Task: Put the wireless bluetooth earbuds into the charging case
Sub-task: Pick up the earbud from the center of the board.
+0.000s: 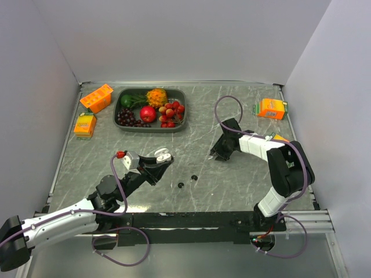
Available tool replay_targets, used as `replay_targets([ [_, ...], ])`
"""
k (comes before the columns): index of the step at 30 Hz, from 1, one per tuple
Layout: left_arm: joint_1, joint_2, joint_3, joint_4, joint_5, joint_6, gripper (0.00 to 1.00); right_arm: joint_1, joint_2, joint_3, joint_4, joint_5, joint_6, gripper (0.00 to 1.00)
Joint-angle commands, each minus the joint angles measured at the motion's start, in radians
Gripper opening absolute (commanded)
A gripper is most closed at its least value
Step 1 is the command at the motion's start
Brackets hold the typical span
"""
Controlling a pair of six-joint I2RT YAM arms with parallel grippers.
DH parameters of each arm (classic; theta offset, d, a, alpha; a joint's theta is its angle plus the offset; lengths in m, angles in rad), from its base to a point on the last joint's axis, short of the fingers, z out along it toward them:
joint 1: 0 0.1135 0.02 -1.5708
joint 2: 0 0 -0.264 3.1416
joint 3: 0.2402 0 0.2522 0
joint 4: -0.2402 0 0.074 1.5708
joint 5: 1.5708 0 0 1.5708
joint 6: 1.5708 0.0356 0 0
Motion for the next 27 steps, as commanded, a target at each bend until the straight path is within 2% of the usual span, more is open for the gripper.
replay_targets([
  [1, -0.002, -0.001, 0.004, 0.034, -0.001, -0.008, 0.01, -0.008, 0.043, 0.024, 0.032, -0.023, 0.020, 0.43],
  [6, 0.000, -0.003, 0.007, 0.029, -0.001, -0.005, 0.01, -0.012, 0.059, 0.022, 0.038, -0.048, 0.021, 0.35],
  [18, -0.001, -0.003, 0.015, 0.020, 0.004, -0.002, 0.01, -0.022, 0.034, 0.037, 0.005, -0.014, -0.043, 0.09],
  [21, -0.001, -0.003, 0.019, 0.012, 0.004, -0.001, 0.01, -0.016, -0.033, 0.060, -0.023, 0.050, -0.112, 0.00],
  [27, -0.002, 0.008, 0.024, 0.015, 0.007, 0.008, 0.01, 0.056, -0.272, 0.042, 0.007, 0.207, -0.284, 0.00],
])
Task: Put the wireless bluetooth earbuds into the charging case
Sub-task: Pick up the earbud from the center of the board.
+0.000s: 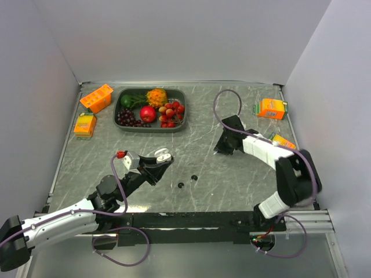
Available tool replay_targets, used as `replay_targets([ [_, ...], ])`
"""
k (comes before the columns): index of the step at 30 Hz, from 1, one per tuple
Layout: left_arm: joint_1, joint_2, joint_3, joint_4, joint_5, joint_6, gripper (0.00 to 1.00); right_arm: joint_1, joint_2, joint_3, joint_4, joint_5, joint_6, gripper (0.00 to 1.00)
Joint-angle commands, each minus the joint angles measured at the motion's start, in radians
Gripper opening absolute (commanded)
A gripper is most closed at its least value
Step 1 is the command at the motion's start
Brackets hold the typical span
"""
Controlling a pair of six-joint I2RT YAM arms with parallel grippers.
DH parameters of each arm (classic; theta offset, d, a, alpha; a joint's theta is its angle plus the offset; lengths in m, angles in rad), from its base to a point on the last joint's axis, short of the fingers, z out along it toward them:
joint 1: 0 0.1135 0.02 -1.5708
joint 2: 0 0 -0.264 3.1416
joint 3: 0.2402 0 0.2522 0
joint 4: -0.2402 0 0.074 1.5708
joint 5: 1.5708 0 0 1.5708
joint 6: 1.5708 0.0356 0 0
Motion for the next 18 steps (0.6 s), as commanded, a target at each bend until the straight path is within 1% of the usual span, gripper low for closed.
replay_targets([
  [1, -0.001, 0.010, 0.023, 0.026, 0.006, 0.010, 0.01, 0.065, -0.240, 0.026, 0.023, 0.155, -0.170, 0.00],
  [2, -0.002, 0.015, 0.023, 0.032, 0.008, 0.011, 0.01, 0.105, -0.270, 0.029, 0.024, 0.207, -0.209, 0.00],
  [3, -0.002, 0.018, 0.023, 0.038, 0.006, 0.013, 0.01, 0.124, -0.330, 0.031, 0.034, 0.220, -0.231, 0.00],
  [5, -0.002, 0.033, 0.023, 0.060, 0.008, 0.014, 0.01, 0.171, -0.384, 0.039, 0.048, 0.249, -0.307, 0.00],
  [6, -0.002, 0.038, 0.023, 0.069, 0.014, 0.016, 0.01, 0.221, -0.430, 0.046, 0.051, 0.264, -0.338, 0.00],
  [10, 0.000, 0.065, 0.029, 0.106, 0.043, 0.022, 0.01, 0.335, -0.537, 0.082, 0.073, 0.263, -0.481, 0.00],
  [11, 0.000, 0.073, 0.027, 0.115, 0.051, 0.023, 0.01, 0.360, -0.557, 0.088, 0.074, 0.258, -0.537, 0.00],
  [14, 0.000, 0.084, 0.019, 0.165, 0.078, 0.028, 0.01, 0.455, -0.622, 0.111, 0.074, 0.257, -0.613, 0.00],
  [18, 0.001, 0.108, 0.009, 0.222, 0.092, 0.030, 0.01, 0.565, -0.682, 0.125, 0.091, 0.290, -0.651, 0.00],
])
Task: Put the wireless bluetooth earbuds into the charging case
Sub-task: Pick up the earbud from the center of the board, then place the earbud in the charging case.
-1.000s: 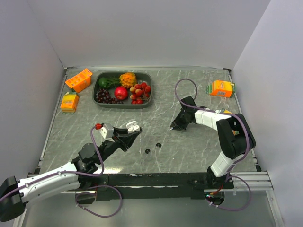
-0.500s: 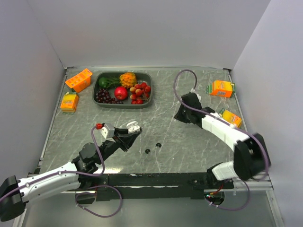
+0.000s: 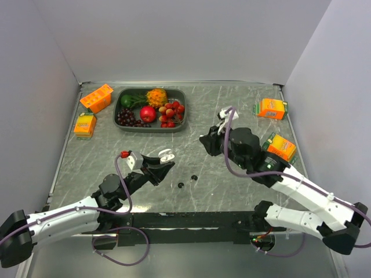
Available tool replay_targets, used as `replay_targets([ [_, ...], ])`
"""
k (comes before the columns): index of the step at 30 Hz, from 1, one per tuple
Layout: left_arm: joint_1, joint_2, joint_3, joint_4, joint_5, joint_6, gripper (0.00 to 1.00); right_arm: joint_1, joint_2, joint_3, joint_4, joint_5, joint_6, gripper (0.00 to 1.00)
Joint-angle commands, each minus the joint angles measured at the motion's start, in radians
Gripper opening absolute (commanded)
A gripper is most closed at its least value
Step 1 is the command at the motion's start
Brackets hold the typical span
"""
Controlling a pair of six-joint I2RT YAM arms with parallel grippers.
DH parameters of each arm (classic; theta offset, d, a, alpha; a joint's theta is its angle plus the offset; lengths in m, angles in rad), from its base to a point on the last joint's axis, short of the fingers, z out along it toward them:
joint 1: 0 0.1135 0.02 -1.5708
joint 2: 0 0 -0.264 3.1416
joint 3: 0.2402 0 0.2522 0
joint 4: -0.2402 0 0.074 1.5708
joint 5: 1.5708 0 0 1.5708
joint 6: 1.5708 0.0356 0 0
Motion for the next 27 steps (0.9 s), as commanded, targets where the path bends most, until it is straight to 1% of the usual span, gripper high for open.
replay_targets([
  [1, 0.000, 0.024, 0.009, 0.147, 0.045, 0.010, 0.01, 0.101, -0.058, 0.048, 0.049, 0.061, -0.119, 0.00],
  [2, 0.000, 0.038, 0.010, 0.156, 0.048, 0.008, 0.01, 0.143, -0.063, 0.046, 0.059, 0.081, -0.126, 0.00],
  [5, 0.000, 0.061, 0.015, 0.188, 0.057, 0.007, 0.01, 0.219, -0.075, 0.034, 0.114, 0.115, -0.143, 0.00],
  [9, 0.000, 0.087, 0.032, 0.210, 0.072, 0.011, 0.01, 0.288, -0.074, 0.020, 0.192, 0.141, -0.149, 0.00],
  [15, 0.000, 0.116, 0.029, 0.256, 0.084, 0.019, 0.01, 0.374, -0.016, 0.024, 0.217, 0.176, -0.160, 0.00],
  [18, 0.000, 0.120, 0.015, 0.279, 0.121, 0.043, 0.01, 0.391, 0.009, 0.035, 0.206, 0.172, -0.154, 0.00],
  [21, 0.000, 0.118, -0.016, 0.337, 0.156, 0.094, 0.01, 0.409, 0.024, 0.046, 0.195, 0.173, -0.148, 0.00],
  [27, -0.002, 0.092, -0.028, 0.337, 0.170, 0.155, 0.01, 0.431, 0.035, 0.061, 0.191, 0.187, -0.155, 0.00],
])
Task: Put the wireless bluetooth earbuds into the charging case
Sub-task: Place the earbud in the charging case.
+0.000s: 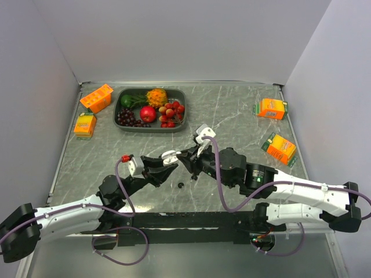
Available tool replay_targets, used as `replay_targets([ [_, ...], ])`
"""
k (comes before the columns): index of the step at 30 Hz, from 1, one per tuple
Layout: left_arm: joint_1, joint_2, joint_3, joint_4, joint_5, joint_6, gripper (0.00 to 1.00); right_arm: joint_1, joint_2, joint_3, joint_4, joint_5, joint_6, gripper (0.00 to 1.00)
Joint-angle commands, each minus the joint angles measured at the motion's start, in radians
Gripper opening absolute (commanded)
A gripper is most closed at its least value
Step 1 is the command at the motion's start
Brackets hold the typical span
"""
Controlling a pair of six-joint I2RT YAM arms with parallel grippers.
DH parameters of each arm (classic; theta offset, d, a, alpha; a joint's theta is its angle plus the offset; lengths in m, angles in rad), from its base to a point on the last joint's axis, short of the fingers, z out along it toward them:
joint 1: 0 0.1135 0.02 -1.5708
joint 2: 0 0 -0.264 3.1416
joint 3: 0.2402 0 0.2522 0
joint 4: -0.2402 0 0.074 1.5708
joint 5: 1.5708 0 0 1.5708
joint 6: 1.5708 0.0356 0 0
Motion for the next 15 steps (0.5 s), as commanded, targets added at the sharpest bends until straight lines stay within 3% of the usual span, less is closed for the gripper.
replay_targets([
  [1, -0.002, -0.024, -0.009, 0.082, 0.046, 0.078, 0.01, 0.017, 0.000, 0.055, 0.020, 0.030, -0.014, 0.00],
  [15, -0.019, -0.027, 0.014, 0.030, 0.010, 0.093, 0.01, 0.058, 0.040, 0.071, 0.034, 0.056, -0.040, 0.00],
])
